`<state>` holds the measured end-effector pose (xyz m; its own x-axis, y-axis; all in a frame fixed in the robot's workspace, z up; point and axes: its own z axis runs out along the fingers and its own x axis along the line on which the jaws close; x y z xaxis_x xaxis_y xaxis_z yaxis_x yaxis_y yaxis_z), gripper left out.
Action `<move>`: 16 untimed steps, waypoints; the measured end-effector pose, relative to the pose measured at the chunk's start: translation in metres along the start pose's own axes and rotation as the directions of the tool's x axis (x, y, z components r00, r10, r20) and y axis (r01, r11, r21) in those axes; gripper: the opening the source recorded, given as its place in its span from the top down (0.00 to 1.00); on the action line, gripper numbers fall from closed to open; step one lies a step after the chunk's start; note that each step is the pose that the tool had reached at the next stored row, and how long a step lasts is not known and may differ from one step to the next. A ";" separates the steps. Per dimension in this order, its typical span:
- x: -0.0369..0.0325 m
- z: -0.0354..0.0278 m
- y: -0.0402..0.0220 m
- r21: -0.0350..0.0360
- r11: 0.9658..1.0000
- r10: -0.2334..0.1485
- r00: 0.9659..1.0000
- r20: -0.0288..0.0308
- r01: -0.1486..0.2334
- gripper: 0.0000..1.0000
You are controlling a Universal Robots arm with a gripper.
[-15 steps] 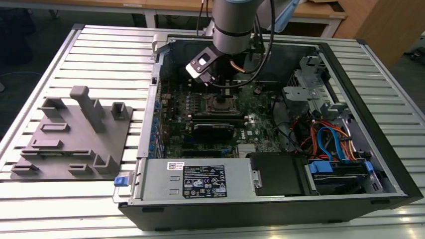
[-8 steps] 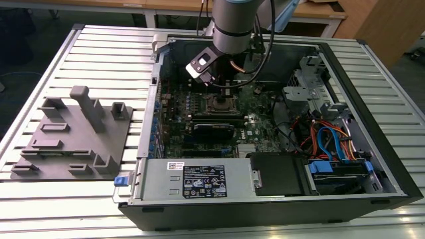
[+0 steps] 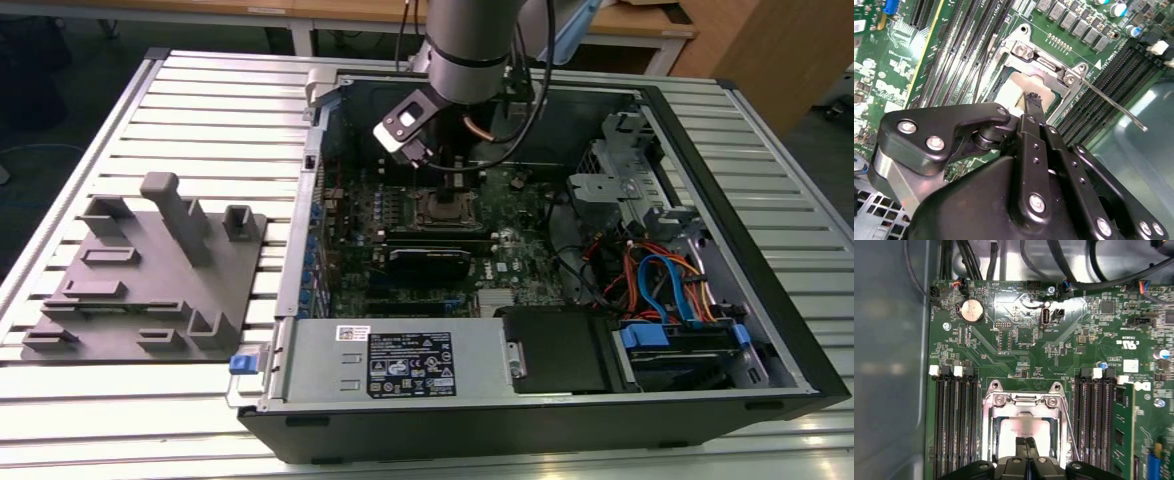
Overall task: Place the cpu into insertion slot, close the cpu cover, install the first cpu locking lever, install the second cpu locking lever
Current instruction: 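Install the first cpu locking lever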
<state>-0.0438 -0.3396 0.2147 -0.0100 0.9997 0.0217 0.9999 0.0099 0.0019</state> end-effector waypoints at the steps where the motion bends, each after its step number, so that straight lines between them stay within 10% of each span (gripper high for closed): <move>1: 0.0001 -0.0030 0.0000 0.000 1.000 0.000 1.000 0.000 0.000 0.90; 11: 0.0008 -0.0366 0.0001 0.000 1.000 0.000 1.000 0.000 0.000 0.90; 16: 0.0009 -0.0410 0.0001 0.000 1.000 0.000 1.000 0.000 0.000 0.90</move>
<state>-0.0438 -0.3396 0.2557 -0.0101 0.9997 0.0218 0.9999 0.0100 0.0021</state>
